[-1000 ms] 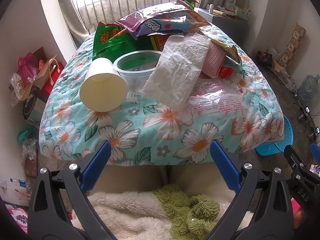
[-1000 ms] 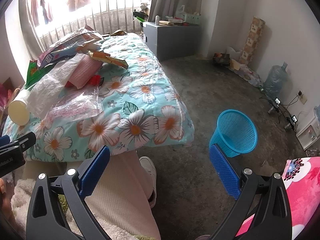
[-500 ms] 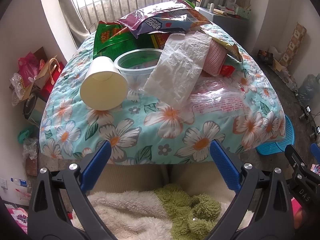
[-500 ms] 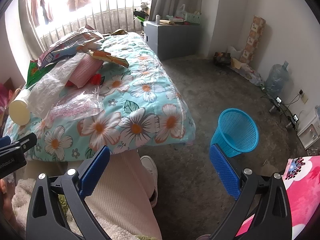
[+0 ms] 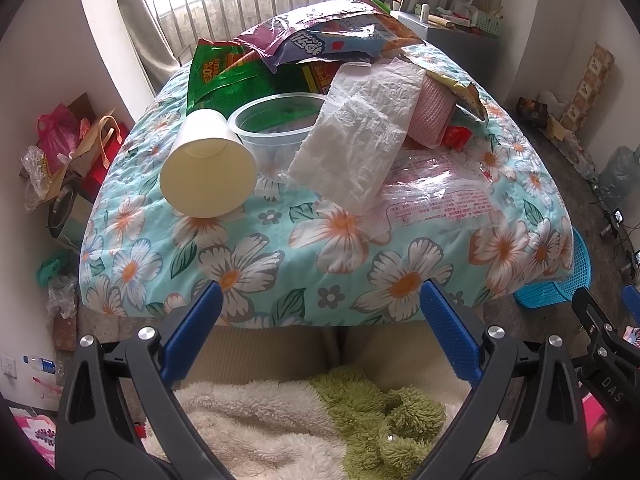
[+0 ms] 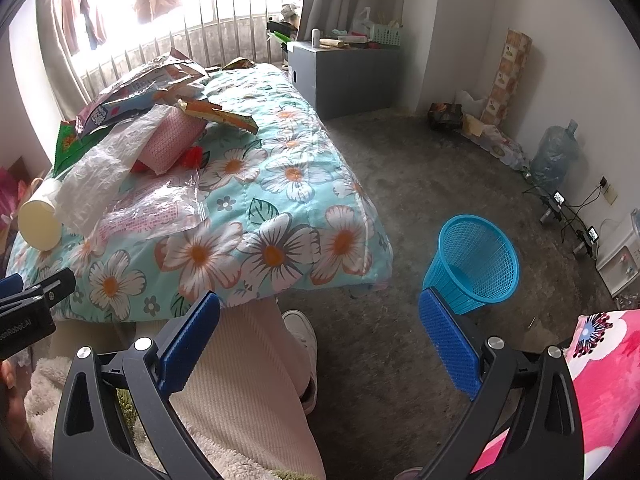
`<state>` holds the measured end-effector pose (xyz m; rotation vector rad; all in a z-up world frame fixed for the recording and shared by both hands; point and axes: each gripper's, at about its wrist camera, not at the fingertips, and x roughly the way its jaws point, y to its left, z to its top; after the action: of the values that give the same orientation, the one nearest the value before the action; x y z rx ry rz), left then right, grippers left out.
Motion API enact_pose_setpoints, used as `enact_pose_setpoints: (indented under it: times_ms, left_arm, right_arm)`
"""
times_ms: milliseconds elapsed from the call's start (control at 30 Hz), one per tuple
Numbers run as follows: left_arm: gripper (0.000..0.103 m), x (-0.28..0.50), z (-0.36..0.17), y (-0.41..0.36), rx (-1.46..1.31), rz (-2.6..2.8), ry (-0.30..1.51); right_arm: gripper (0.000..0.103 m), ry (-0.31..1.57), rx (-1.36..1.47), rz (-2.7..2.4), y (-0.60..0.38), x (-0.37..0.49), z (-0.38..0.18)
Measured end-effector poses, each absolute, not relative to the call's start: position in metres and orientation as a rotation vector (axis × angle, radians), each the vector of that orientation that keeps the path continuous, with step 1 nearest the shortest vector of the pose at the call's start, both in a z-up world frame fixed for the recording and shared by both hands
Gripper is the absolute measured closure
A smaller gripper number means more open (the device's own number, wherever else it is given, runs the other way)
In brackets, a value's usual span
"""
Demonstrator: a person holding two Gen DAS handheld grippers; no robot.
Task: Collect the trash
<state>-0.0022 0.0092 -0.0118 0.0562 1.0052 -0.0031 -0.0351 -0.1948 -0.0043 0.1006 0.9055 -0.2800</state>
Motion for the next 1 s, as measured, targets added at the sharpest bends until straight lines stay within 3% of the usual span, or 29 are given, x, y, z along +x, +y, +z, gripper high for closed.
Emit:
enact_pose_setpoints:
  times_ms: [500,733,1000]
  left_arm:
    - [0.008,-0.008,0.009,0.004,0.12,-0.127,0.849]
    - [0.008,-0.004,0.035,0.046,0.04,-0.178,0.686]
    - [0.008,-0.001,0.03,0.099,-0.096,-0.247,0.611]
  right_arm:
    - [0.006,0.857,0.108,-0.256,-0.196,-0.03,0.005]
    - [0.006,0.667,0.107,-0.115,-0.178,-0.011,0.027]
    - [0.006,0.714,0.227,0.056,-0.154,0.03,0.027]
